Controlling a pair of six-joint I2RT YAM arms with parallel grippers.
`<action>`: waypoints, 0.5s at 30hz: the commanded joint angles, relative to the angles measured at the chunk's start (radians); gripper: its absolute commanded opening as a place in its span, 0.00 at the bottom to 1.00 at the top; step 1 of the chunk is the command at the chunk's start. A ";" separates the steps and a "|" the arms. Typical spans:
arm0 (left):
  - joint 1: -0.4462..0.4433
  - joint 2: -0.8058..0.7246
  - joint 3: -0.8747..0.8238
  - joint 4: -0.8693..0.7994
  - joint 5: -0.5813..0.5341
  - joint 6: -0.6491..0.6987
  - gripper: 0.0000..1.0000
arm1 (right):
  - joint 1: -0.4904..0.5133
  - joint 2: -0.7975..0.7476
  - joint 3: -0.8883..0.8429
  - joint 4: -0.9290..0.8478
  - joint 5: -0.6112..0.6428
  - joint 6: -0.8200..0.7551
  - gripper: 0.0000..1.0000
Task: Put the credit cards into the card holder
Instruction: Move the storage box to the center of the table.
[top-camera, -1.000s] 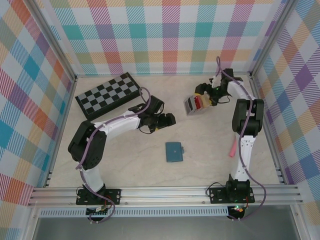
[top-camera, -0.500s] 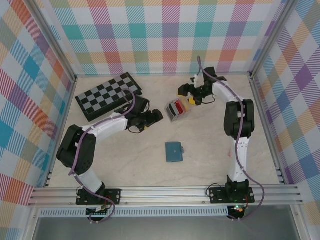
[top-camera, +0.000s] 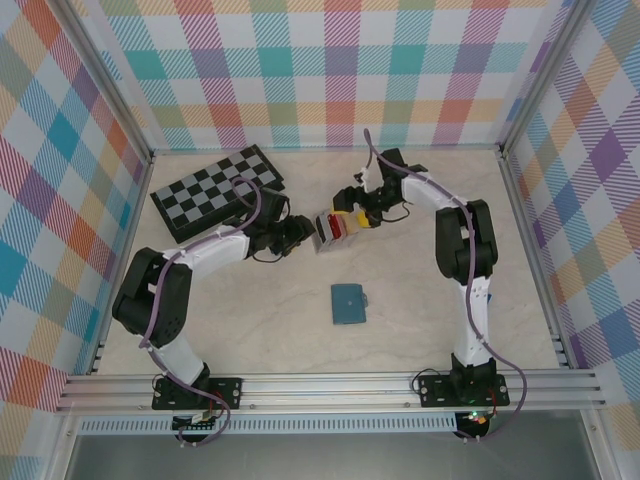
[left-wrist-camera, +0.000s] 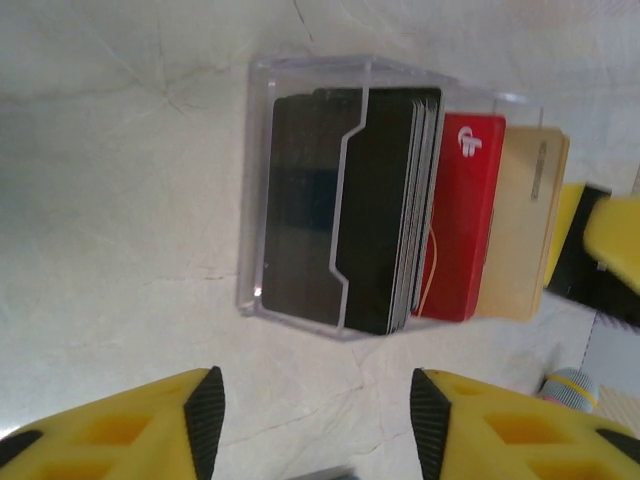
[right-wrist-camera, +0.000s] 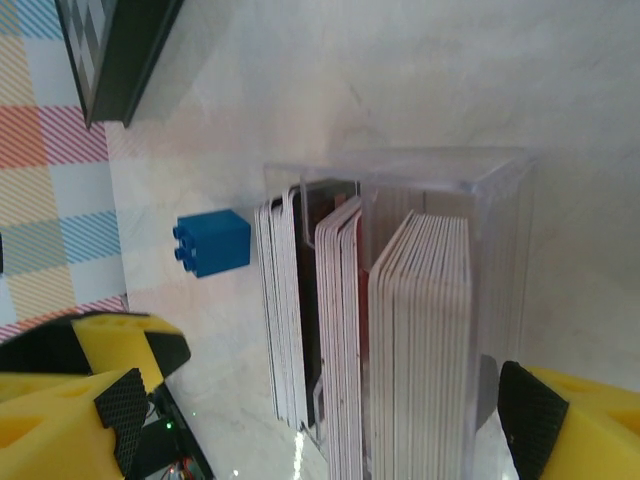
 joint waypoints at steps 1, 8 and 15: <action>0.012 0.056 0.041 0.003 0.010 -0.010 0.45 | 0.015 -0.068 -0.024 0.017 0.000 0.007 0.93; 0.013 0.174 0.117 0.026 0.063 -0.018 0.34 | 0.015 -0.059 -0.007 0.035 0.030 0.040 0.93; 0.012 0.194 0.081 0.105 0.122 -0.042 0.32 | 0.015 -0.013 0.039 0.010 0.018 0.035 0.93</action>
